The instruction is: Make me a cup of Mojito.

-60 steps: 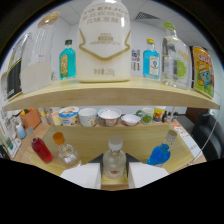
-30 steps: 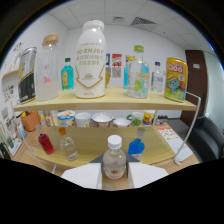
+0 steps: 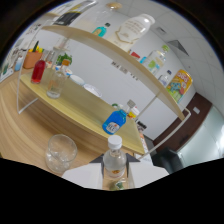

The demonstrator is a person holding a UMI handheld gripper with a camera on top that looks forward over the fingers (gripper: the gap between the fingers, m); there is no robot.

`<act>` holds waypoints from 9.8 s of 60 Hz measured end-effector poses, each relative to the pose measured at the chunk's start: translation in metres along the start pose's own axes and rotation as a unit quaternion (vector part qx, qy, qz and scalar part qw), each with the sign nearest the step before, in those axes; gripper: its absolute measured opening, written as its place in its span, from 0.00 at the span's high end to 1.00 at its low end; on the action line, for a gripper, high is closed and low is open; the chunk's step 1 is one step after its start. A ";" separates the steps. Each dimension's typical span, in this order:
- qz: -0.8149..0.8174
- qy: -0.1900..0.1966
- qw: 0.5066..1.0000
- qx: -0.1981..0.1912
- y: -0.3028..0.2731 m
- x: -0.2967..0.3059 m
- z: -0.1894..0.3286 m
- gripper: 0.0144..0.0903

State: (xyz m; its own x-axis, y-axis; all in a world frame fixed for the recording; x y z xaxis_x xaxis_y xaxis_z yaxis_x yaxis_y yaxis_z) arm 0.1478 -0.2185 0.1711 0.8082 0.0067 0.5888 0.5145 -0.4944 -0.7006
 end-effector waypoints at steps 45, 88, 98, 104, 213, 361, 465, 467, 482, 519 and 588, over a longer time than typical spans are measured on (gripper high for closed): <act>-0.699 0.138 0.699 0.062 -0.055 -0.016 0.008 0.75; 0.063 -0.072 0.988 0.119 -0.063 0.020 -0.029 0.74; 0.196 -0.127 0.969 0.077 -0.010 -0.003 0.001 0.74; 0.231 -0.145 0.961 0.048 0.024 -0.021 0.022 0.74; 0.273 -0.130 0.953 0.024 -0.020 -0.129 -0.142 0.06; 0.542 -0.218 0.806 0.094 -0.126 -0.142 -0.074 0.51; 0.309 -0.214 0.916 0.137 -0.116 -0.202 -0.033 0.52; 0.300 -0.220 0.919 0.133 -0.109 -0.212 -0.030 0.52; 0.264 -0.239 0.927 0.115 -0.083 -0.251 -0.017 0.52; 0.244 -0.206 0.944 0.080 -0.058 -0.253 -0.027 0.27; 0.252 -0.143 0.957 0.002 0.023 -0.115 -0.222 0.06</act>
State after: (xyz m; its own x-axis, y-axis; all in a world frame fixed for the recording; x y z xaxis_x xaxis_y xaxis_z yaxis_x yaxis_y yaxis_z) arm 0.0033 -0.4241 0.1766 0.9991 0.0064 0.0410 0.0388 -0.4950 -0.8681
